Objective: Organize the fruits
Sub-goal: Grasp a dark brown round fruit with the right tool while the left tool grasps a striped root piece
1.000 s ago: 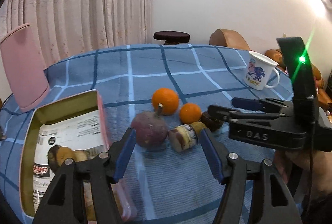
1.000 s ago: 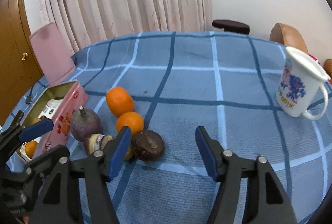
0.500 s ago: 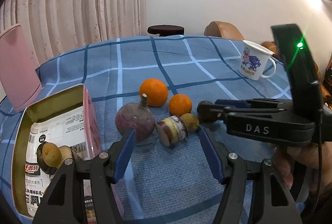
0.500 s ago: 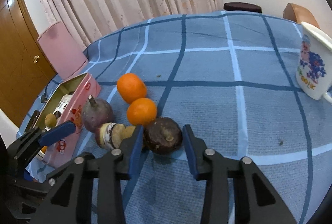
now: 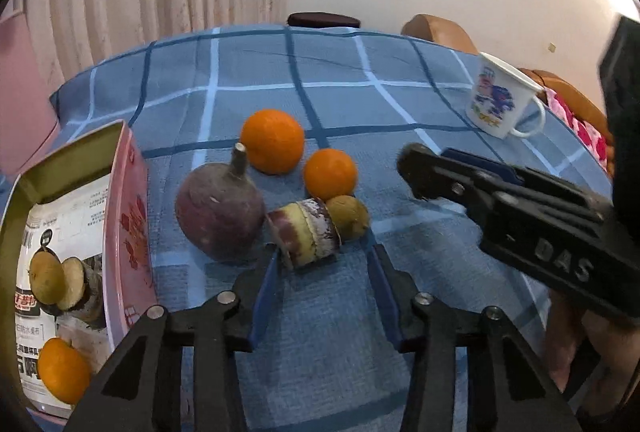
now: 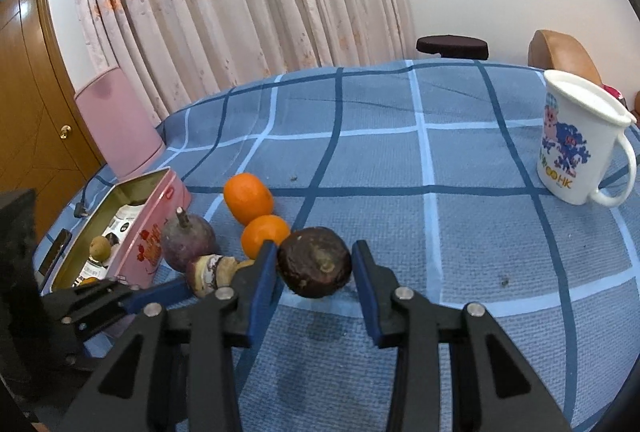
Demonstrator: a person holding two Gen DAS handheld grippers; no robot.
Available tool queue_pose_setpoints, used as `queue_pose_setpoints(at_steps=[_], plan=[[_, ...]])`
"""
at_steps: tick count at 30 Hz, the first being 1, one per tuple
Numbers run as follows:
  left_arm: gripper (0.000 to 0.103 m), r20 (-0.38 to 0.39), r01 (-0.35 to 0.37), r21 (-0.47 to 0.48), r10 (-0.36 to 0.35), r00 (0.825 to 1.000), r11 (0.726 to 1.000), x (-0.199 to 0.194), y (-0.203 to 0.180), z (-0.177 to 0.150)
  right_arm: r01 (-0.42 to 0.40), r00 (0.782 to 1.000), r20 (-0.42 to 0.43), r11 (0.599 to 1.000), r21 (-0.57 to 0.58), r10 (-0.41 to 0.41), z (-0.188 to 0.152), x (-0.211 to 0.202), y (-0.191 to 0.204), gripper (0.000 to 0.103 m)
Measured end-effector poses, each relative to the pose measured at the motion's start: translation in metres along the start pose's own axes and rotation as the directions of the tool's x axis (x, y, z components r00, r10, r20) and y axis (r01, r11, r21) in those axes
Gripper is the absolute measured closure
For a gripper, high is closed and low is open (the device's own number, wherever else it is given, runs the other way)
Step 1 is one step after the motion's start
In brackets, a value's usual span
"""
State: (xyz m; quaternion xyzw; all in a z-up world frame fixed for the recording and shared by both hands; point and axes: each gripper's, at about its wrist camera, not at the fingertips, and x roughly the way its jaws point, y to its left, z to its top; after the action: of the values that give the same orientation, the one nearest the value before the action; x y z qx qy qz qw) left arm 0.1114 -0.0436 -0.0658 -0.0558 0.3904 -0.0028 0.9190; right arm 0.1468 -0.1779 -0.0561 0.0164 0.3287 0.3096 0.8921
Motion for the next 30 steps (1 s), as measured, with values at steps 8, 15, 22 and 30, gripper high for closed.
queue_pose_setpoints(at_steps=[8, 15, 22, 30], plan=[[0.070, 0.019, -0.003, -0.023, 0.003, 1.000, 1.000, 0.002, 0.009, 0.007, -0.016, 1.000, 0.007, 1.000, -0.009, 0.016, 0.000, -0.002, 0.001, 0.062], [0.070, 0.083, 0.004, -0.011, -0.003, 0.997, 1.000, -0.014, 0.011, 0.003, -0.017, 0.998, 0.055, 0.999, -0.033, 0.019, -0.002, -0.011, 0.006, 0.062], [0.070, 0.146, -0.014, 0.021, 0.011, 0.989, 1.000, -0.025, 0.004, 0.002, -0.016, 0.996, 0.090, 0.998, -0.056, 0.021, -0.002, -0.016, 0.011, 0.062], [0.070, 0.197, -0.022, 0.009, 0.020, 0.980, 1.000, -0.034, 0.006, 0.000, -0.012, 0.992, 0.124, 0.997, -0.072, 0.021, -0.003, -0.021, 0.014, 0.062]])
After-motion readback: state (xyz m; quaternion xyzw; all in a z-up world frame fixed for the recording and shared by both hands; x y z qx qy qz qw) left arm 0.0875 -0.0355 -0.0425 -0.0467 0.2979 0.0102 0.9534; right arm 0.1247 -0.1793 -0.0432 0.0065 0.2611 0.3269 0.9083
